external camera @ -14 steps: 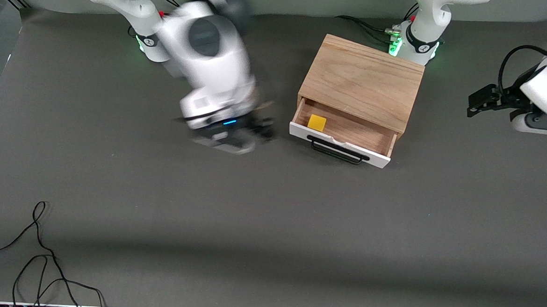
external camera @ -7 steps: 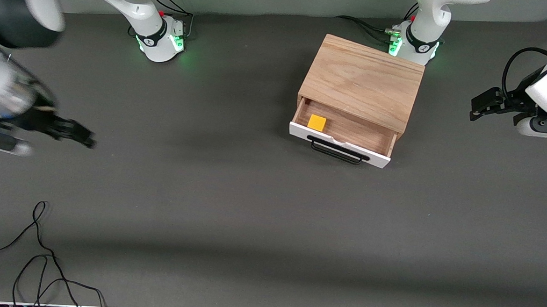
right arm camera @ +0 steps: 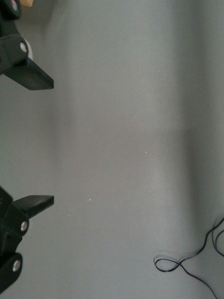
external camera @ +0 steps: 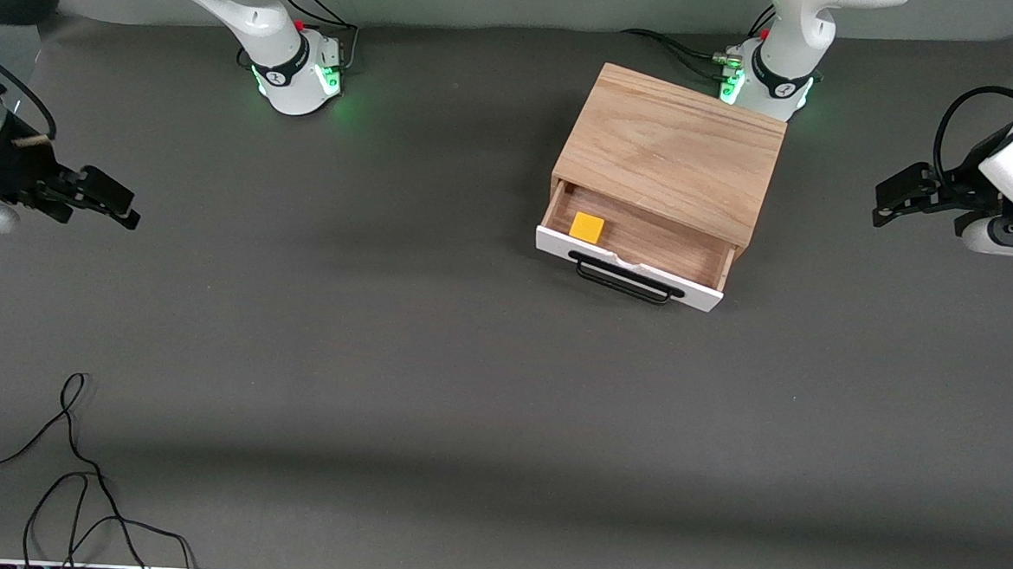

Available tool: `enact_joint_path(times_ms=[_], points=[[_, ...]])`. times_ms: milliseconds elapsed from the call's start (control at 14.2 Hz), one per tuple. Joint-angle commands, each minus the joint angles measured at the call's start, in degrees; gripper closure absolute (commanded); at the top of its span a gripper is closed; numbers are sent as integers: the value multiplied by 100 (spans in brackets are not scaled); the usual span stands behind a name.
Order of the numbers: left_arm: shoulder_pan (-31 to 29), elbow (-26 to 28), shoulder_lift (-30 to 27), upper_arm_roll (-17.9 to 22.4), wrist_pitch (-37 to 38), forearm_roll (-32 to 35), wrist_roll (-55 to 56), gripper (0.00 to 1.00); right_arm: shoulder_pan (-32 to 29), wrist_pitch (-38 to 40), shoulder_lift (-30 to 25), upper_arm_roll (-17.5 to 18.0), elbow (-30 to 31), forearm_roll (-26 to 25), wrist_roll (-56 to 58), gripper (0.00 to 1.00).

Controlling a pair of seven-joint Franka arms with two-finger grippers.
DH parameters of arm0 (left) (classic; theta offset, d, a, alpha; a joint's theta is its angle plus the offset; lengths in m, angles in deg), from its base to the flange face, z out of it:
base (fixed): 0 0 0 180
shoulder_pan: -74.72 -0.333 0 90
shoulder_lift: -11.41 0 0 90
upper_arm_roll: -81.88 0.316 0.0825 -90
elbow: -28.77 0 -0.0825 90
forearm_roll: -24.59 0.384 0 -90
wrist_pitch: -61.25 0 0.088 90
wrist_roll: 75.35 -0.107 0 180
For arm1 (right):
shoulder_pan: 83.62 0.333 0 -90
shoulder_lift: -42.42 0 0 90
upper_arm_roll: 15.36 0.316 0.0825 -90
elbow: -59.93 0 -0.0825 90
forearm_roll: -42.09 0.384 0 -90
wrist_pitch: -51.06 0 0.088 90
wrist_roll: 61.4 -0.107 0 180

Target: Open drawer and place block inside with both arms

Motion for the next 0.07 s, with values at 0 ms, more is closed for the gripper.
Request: enact_joint_path(times_ms=[0], points=[[43,-444,258,18,298,105,-39,0,21,107,143,-38,-183,83,209,0]])
